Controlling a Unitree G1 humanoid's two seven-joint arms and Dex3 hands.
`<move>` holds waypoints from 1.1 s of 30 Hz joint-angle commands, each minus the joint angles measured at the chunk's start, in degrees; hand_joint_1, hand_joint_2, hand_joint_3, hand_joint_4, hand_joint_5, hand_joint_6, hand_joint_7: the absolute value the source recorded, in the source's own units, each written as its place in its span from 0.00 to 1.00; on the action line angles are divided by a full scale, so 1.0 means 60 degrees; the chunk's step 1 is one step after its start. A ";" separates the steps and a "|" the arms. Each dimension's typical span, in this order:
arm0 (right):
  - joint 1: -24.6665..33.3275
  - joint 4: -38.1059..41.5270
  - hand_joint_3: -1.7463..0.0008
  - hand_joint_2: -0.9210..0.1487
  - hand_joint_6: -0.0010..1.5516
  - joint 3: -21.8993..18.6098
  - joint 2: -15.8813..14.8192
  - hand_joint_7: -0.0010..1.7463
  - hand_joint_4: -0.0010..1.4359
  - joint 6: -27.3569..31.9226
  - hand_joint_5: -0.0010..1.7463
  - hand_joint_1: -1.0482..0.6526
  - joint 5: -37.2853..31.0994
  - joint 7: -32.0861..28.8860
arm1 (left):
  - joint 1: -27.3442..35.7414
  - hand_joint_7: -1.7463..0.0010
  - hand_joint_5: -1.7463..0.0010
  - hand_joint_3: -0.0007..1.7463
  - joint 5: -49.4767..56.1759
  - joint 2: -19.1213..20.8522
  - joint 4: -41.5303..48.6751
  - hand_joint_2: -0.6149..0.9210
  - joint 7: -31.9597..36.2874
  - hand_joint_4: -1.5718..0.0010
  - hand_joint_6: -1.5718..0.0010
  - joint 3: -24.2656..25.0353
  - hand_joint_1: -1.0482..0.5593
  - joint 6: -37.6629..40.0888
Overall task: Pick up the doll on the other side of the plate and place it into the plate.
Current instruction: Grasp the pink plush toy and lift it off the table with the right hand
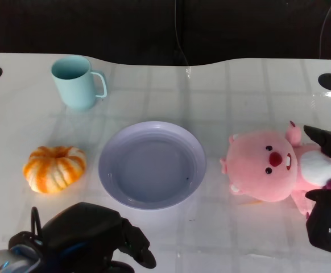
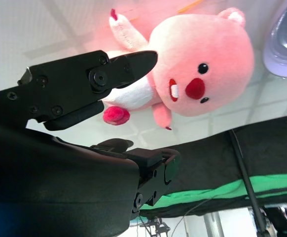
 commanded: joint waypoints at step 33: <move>-0.3965 0.6025 0.98 0.00 0.19 0.2707 -0.0131 0.01 0.10 0.0544 0.11 0.24 -0.0568 0.1139 | 0.0267 0.99 0.31 0.16 0.0050 0.0168 -0.0500 1.00 -0.0029 0.51 0.32 -0.0063 0.49 0.0223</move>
